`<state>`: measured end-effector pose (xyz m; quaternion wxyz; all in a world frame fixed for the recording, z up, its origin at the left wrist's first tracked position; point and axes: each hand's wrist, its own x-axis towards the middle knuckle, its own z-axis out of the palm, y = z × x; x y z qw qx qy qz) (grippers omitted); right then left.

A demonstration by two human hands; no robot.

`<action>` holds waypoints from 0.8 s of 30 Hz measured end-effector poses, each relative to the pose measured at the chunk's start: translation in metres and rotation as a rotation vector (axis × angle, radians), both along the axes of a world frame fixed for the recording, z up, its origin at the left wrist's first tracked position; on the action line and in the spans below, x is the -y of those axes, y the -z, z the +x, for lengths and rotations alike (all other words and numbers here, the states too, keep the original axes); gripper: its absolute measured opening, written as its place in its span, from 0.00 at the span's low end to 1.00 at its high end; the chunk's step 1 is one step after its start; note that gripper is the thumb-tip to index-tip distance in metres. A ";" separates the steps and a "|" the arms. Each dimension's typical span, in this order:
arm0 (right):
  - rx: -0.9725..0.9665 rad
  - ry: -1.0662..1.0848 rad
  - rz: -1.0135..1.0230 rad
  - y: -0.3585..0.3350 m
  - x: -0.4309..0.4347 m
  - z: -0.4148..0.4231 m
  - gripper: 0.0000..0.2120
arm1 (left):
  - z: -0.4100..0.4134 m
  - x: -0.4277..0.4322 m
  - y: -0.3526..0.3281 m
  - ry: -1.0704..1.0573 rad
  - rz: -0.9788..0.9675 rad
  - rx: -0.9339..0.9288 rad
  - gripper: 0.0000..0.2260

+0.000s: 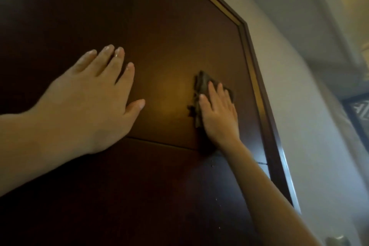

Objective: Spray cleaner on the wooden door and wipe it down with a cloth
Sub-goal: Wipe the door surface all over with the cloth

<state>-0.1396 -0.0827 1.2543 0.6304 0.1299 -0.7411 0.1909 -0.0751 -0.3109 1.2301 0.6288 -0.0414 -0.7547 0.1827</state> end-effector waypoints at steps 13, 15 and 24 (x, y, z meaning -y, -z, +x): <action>-0.018 -0.015 0.060 0.029 0.005 0.001 0.25 | -0.020 -0.006 0.013 0.067 -0.076 -0.160 0.34; -0.058 -0.058 0.141 0.032 0.014 0.003 0.25 | -0.022 -0.005 0.009 0.070 -0.052 -0.085 0.33; -0.002 0.008 0.016 0.038 -0.058 -0.026 0.24 | -0.016 -0.051 0.020 -0.013 -0.098 0.017 0.31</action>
